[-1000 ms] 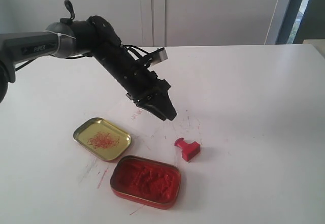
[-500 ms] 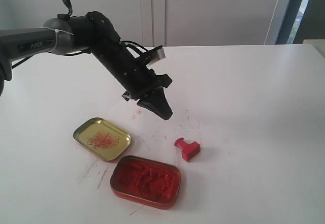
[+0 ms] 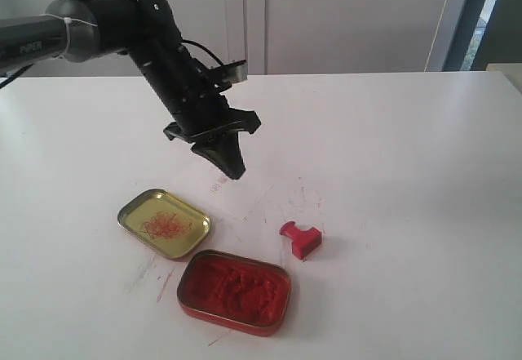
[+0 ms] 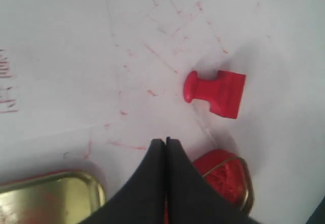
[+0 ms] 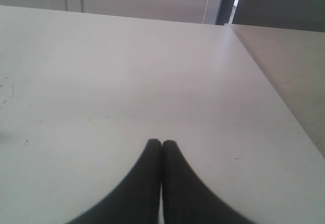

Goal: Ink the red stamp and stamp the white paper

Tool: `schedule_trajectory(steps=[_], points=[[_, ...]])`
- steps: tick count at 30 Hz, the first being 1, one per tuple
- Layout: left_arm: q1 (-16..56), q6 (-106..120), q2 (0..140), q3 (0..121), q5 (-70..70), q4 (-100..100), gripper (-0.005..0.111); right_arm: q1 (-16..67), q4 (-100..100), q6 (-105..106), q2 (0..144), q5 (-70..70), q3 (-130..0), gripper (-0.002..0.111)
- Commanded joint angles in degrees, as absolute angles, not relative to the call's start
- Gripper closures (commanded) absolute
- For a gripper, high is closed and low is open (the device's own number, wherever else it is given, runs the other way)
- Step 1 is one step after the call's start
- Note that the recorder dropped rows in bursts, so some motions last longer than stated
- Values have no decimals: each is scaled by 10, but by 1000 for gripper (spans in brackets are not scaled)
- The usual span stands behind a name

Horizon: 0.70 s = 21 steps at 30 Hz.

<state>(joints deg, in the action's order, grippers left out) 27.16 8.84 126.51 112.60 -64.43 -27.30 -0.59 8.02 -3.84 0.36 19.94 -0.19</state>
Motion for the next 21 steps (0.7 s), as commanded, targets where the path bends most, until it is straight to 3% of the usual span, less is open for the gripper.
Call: schedule_trajectory(steps=[1,9,21], points=[[268,18,1230,1127,-645,-186,107,-4,85,-37,0,196,0,108],[257,-88,1201,1127,-642,-34,107,-4,85,-37,0,196,0,108],[194,-99,1199,1127,-677,-27,107,-4,85,-37,0,196,0,108]])
